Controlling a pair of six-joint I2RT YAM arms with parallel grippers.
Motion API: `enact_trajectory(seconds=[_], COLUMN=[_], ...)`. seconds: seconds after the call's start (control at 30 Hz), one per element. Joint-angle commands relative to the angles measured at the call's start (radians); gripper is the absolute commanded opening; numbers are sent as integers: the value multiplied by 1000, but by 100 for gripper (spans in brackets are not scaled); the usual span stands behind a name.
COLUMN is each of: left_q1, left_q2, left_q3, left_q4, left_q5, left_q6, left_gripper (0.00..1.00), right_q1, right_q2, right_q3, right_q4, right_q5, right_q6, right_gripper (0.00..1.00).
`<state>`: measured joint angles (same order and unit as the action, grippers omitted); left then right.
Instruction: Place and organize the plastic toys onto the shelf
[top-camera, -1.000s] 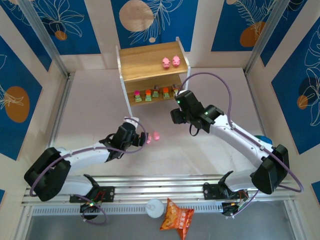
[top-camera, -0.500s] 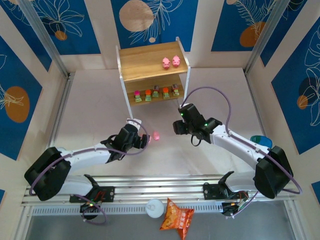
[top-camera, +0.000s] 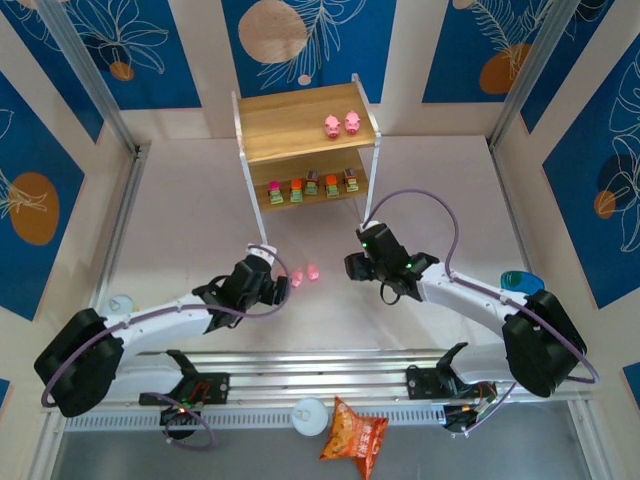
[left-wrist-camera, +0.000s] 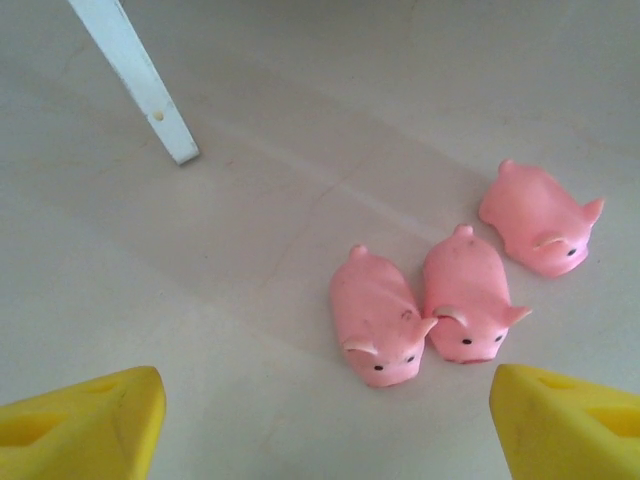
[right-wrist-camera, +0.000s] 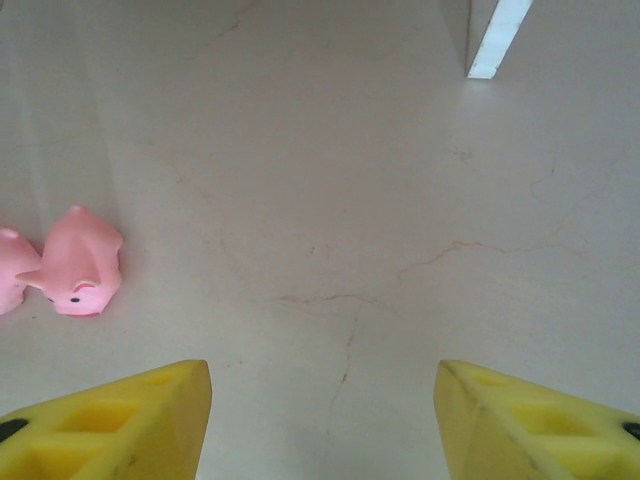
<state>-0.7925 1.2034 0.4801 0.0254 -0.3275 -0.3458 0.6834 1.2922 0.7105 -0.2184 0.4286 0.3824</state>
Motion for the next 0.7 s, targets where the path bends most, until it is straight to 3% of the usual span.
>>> enact_trajectory(seconds=[0.0, 0.67], left_q1=[-7, -7], left_q2=[9, 222], left_q3=[-7, 55], left_q4=[-54, 10], left_q5=[-14, -39], left_q6=[-8, -19], left_gripper=[85, 85], right_q1=[10, 8], right_q2=[-20, -47], right_q3=[-18, -51], right_q4=[49, 50], right_q5=[-8, -20], right_q6=[24, 39], right_gripper=[61, 61])
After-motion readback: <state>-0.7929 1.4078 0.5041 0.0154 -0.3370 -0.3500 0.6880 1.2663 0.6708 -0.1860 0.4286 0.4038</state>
